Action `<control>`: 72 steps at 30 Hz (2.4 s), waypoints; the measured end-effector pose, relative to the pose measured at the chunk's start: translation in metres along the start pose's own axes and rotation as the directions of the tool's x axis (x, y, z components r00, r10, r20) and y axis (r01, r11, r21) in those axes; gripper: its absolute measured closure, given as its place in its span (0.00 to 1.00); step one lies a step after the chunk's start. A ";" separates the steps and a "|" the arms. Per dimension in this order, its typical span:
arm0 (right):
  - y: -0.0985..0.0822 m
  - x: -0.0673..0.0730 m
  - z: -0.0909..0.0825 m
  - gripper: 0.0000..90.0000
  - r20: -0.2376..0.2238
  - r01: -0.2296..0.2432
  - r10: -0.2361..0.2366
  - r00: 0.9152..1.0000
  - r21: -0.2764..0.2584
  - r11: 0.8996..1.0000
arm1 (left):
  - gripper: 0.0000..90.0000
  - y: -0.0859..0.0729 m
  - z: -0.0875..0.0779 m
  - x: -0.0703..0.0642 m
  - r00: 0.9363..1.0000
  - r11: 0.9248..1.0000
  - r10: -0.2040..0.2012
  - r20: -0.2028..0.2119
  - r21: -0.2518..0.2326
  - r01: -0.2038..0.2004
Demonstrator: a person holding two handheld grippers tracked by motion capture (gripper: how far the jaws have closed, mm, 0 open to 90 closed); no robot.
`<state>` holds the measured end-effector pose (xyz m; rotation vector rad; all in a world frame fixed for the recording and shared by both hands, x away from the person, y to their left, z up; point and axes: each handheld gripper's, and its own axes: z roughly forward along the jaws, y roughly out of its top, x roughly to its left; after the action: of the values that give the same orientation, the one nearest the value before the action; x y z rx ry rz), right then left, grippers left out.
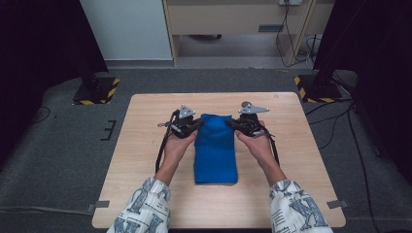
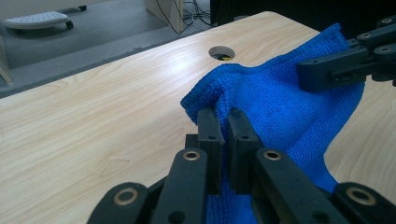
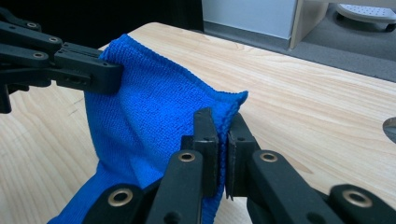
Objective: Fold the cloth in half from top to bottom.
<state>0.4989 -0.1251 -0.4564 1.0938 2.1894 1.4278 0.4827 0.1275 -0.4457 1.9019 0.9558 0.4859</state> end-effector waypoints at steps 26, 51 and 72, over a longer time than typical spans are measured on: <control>-0.024 0.016 -0.021 0.95 -0.036 0.050 -0.050 0.998 0.006 0.999 | 0.95 -0.021 -0.016 -0.016 0.999 1.000 0.008 0.042 -0.017 -0.007; -0.049 0.033 -0.040 0.94 -0.082 0.083 -0.081 0.993 0.015 0.996 | 0.94 -0.050 -0.033 -0.036 0.997 1.000 0.008 0.076 -0.019 -0.006; -0.067 0.044 -0.041 0.93 -0.123 0.114 -0.105 0.987 0.063 0.992 | 0.88 -0.073 -0.037 -0.039 0.996 1.000 -0.006 0.088 0.010 0.005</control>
<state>0.4158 -0.1333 -0.4904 0.9154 2.3598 1.4130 0.4039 0.1374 -0.4883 1.9130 0.9070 0.3908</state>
